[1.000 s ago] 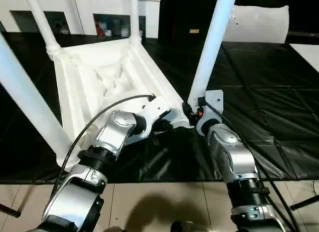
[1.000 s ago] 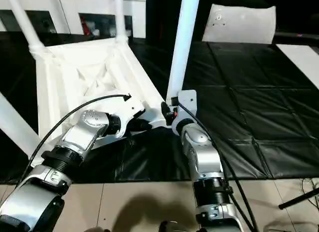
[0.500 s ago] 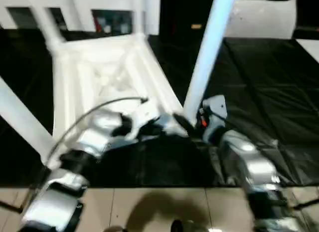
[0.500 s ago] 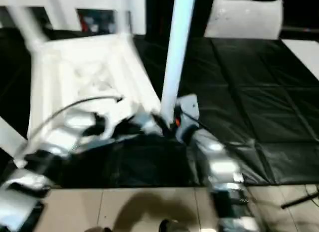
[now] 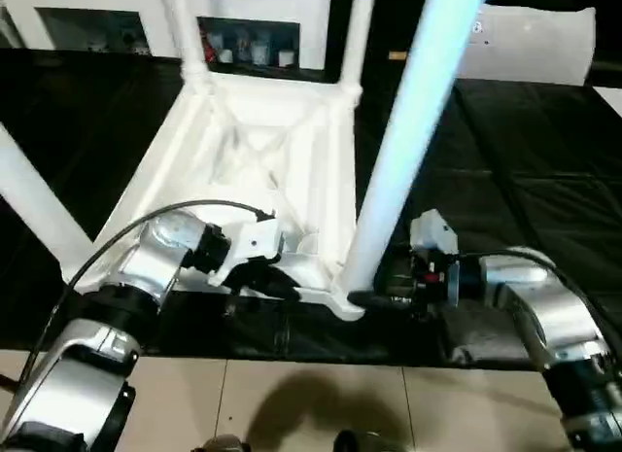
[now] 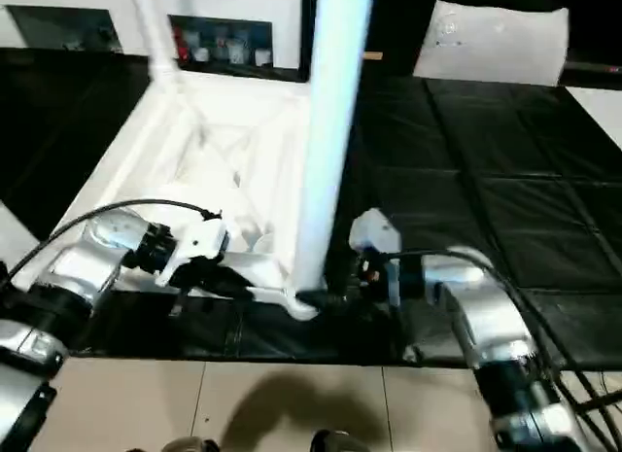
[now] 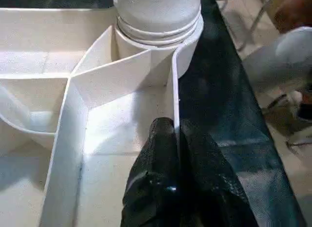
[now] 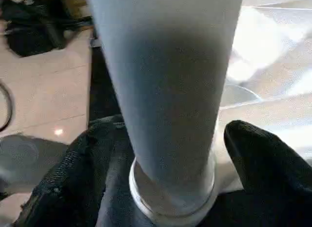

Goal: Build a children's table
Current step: Rotate leg to tighten

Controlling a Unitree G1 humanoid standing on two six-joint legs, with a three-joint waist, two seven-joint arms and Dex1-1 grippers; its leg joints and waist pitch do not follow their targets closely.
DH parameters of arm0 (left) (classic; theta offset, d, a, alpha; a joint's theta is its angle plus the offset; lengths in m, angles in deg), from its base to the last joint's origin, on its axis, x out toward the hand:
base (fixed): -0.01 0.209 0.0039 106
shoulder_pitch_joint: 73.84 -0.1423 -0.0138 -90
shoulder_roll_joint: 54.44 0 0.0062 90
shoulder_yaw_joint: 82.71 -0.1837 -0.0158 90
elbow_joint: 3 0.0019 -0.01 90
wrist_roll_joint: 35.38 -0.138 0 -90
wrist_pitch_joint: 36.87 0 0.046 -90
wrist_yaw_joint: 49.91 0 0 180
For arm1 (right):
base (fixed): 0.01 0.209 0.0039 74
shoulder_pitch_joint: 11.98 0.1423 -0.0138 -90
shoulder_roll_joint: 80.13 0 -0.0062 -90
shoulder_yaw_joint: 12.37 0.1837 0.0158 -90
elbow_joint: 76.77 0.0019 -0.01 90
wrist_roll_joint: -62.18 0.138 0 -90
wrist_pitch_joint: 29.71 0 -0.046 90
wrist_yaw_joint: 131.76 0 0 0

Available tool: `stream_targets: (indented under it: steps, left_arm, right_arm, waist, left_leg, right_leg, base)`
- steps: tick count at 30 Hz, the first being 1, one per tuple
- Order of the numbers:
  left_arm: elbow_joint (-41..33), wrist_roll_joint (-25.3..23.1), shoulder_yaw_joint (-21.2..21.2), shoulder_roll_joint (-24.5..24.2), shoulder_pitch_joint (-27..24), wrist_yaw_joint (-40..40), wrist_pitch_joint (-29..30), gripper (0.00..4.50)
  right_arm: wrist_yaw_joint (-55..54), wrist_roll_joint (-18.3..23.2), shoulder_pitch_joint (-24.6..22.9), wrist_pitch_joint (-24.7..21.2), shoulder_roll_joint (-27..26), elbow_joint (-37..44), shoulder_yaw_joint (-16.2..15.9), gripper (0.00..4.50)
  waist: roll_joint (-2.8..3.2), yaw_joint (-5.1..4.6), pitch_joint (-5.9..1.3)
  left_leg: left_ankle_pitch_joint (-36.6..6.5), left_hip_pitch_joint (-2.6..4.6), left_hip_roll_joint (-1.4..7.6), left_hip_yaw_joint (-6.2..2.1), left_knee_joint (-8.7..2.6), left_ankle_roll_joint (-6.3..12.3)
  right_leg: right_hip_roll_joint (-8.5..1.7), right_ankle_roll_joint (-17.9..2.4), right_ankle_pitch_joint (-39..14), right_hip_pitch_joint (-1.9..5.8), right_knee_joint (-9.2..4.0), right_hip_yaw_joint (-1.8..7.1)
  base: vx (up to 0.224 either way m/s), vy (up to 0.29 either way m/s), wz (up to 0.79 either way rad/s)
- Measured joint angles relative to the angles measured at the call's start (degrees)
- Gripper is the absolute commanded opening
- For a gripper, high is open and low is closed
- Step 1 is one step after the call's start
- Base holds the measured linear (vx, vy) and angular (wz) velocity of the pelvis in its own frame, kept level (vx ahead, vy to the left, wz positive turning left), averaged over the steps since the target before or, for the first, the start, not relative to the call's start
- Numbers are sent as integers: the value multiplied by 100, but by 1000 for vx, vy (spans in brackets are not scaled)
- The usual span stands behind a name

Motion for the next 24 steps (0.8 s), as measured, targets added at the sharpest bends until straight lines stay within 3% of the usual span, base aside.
stream_targets:
  steps: [5,18,24]
  left_arm:
    - [166,-16,-82,1,140,175,-159,0]
    - [575,67,-314,15,371,298,-484,0]
    - [733,79,-366,28,450,343,-608,0]
  right_arm:
    - [394,-8,245,121,17,-370,-141,329]
    - [778,4,437,203,15,-657,-285,223]
    - [790,7,422,195,-2,-642,-295,203]
  waist:
    - [-20,92,-1]
    - [-29,158,0]
    - [-29,161,0]
  left_leg:
    - [-2,-81,4,0,49,3]
    - [-2,-82,7,-5,88,2]
    - [-2,-83,7,-6,94,2]
  right_leg:
    - [-4,-10,-6,-51,50,0]
    - [-4,-9,-5,-46,75,-6]
    - [-6,-9,-5,-42,75,-7]
  base:
    - [0,0,0]
    - [0,0,0]
    - [0,0,0]
